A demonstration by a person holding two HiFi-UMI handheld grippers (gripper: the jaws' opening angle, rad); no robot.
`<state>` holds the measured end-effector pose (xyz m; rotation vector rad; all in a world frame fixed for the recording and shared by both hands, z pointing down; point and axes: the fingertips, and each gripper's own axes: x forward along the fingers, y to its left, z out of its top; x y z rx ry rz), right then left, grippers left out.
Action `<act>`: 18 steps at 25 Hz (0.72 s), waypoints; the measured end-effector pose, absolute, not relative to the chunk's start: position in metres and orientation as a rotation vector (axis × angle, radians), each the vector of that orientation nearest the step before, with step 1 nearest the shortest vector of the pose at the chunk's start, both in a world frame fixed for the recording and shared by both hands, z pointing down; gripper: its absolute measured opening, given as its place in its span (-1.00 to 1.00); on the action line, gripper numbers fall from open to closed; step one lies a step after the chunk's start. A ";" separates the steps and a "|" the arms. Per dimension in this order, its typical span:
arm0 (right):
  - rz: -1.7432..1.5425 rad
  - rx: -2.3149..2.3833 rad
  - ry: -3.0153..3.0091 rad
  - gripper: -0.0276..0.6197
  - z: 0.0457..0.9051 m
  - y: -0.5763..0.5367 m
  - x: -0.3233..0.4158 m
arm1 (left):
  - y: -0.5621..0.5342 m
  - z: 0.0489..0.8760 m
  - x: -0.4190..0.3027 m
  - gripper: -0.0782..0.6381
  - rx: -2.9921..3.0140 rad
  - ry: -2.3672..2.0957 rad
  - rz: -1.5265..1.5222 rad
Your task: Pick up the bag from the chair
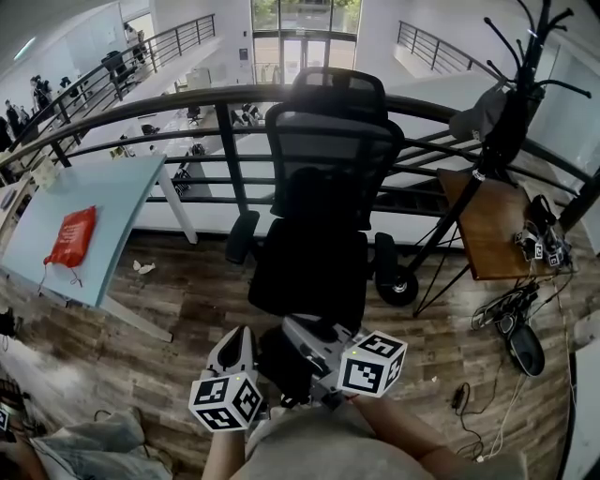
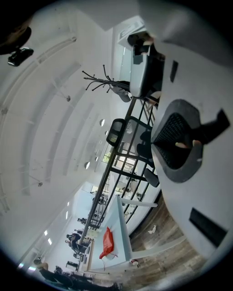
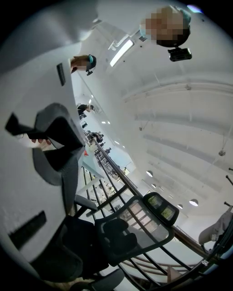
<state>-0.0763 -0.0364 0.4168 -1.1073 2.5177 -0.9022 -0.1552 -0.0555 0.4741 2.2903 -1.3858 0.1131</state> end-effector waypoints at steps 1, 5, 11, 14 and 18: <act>-0.900 -1.109 2.518 -0.91 0.417 -0.037 -0.076 | -0.056 0.474 -0.155 -0.77 2.292 -1.384 0.113; -0.897 -1.110 2.516 -0.91 0.416 -0.041 -0.073 | -0.059 0.475 -0.155 -0.77 2.290 -1.383 0.116; -0.889 -1.118 2.521 -0.91 0.414 -0.044 -0.070 | -0.061 0.474 -0.153 -0.77 2.290 -1.374 0.110; -0.885 -1.122 2.522 -0.91 0.413 -0.046 -0.069 | -0.062 0.473 -0.151 -0.77 2.296 -1.369 0.113; -0.888 -1.129 2.520 -0.91 0.413 -0.048 -0.066 | -0.063 0.473 -0.151 -0.77 2.294 -1.368 0.118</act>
